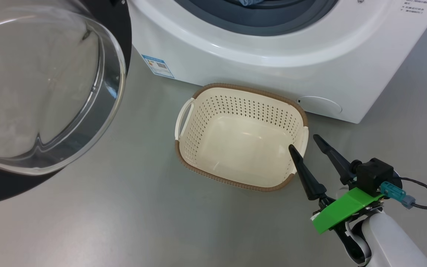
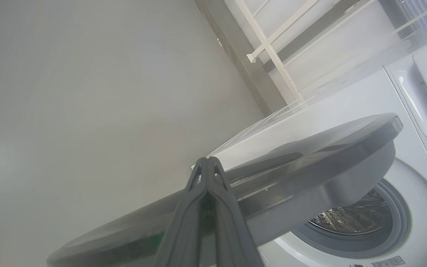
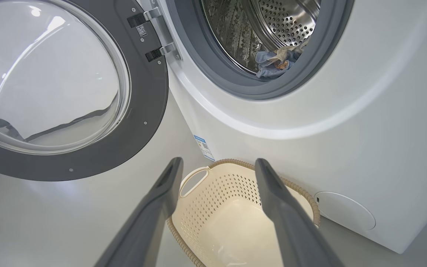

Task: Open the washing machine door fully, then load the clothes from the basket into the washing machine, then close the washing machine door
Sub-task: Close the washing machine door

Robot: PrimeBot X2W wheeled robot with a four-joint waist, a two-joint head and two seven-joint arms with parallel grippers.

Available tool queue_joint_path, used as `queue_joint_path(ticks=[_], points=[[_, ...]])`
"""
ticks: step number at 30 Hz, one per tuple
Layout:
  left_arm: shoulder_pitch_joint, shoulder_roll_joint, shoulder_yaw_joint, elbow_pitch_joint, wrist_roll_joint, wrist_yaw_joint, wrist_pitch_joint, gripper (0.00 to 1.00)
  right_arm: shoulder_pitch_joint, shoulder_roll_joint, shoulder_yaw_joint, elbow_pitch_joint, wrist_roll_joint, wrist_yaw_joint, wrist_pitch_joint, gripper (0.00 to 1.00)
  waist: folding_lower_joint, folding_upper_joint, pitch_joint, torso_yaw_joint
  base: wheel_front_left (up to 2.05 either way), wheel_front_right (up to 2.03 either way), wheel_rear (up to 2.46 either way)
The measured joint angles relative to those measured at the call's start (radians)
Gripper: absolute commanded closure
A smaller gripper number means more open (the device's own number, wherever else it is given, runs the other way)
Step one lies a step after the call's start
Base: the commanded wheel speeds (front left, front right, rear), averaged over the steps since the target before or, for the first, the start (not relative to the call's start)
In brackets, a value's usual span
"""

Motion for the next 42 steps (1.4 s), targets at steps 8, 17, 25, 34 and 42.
queue_joint_path(ticks=[8,17,25,34,42], points=[[0.032,0.004,-0.002,-0.066,-0.036,0.004,0.068,1.0,0.003,0.0,-0.006,-0.004,0.0,0.0,0.0,0.0,0.0,0.0,-0.016,-0.001,0.0,0.0,0.0],[0.079,-0.038,-0.014,-0.163,-0.062,0.003,0.154,1.0,0.02,0.0,-0.015,-0.006,0.0,0.0,0.0,0.0,0.0,0.0,-0.039,0.0,0.0,0.0,0.0],[0.117,-0.038,-0.007,-0.266,-0.097,0.003,0.222,1.0,0.042,0.0,-0.026,-0.009,0.0,0.0,0.0,0.0,0.0,0.0,-0.066,-0.001,0.0,0.0,0.0],[0.17,-0.048,0.016,-0.407,-0.115,0.003,0.295,1.0,0.061,-0.002,-0.045,-0.019,-0.011,0.0,0.0,0.0,0.0,0.0,-0.087,-0.013,0.0,0.0,0.0],[0.211,-0.083,0.019,-0.519,-0.117,0.003,0.341,1.0,0.078,-0.005,-0.061,-0.022,-0.024,0.0,0.0,0.0,0.0,0.0,-0.095,-0.035,0.0,0.0,0.0]])
